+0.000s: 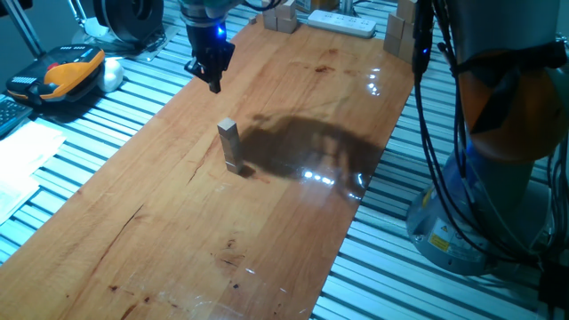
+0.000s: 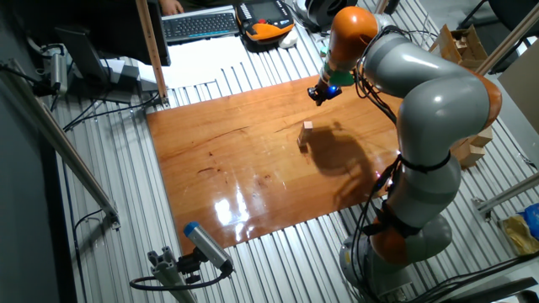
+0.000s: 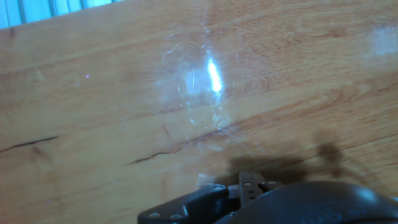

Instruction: Stack the blocks in a vertical line of five

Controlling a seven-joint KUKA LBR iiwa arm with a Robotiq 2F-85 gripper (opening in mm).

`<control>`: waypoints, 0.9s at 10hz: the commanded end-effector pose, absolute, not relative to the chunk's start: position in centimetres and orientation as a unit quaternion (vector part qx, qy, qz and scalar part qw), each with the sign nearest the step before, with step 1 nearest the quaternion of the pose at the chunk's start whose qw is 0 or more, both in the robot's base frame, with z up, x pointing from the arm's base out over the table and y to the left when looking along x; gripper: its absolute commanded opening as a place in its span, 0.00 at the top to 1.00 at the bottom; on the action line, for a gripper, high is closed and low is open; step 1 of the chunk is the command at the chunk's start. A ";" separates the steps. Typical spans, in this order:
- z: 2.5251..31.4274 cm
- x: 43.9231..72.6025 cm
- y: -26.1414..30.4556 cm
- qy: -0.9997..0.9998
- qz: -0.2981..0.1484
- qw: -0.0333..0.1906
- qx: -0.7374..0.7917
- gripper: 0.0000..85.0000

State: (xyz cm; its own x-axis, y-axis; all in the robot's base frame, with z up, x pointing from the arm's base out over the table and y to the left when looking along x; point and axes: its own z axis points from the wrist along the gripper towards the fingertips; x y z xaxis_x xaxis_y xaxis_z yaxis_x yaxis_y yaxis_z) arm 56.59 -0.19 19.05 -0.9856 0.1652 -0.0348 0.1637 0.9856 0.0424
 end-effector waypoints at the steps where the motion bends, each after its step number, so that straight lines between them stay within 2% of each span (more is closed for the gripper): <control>1: 19.1 56.5 -0.2 0.997 0.011 0.020 0.078 1.00; 9: 19.1 56.4 -0.4 0.998 -0.022 0.017 0.061 1.00</control>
